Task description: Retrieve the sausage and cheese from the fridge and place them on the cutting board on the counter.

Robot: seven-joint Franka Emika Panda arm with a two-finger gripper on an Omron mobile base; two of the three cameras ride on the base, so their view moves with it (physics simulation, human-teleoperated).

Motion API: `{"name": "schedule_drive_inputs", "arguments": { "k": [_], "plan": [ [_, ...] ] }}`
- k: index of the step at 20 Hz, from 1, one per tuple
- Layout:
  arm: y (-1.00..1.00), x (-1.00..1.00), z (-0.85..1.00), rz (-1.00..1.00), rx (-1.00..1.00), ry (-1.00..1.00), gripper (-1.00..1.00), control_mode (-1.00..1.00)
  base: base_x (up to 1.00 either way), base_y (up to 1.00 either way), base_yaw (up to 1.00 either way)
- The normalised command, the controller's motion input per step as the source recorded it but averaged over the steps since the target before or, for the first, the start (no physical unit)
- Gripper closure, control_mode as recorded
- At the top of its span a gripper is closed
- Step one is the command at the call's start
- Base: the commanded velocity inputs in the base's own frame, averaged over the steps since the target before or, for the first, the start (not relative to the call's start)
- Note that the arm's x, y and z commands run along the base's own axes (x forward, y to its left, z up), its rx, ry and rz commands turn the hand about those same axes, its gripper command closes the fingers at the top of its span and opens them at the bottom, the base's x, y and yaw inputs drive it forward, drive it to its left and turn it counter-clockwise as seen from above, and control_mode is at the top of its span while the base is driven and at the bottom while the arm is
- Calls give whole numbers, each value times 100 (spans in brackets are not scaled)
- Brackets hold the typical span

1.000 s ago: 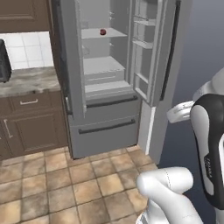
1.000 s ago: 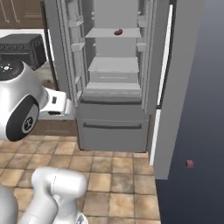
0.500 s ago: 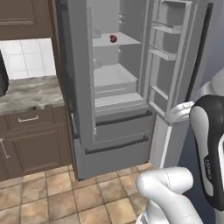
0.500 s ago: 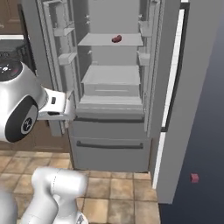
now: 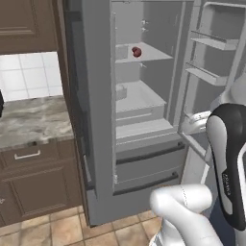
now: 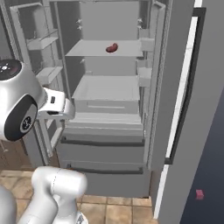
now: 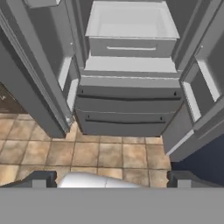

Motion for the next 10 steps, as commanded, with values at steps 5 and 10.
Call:
{"name": "schedule_drive_inputs", "arguments": {
  "k": [5, 10],
  "plan": [
    [0, 0, 0, 0, 0, 0, -100, 100, 59, -50, 0],
    [0, 0, 0, 0, 0, 0, -100, 100, 63, 4, 0]
  ]
}}
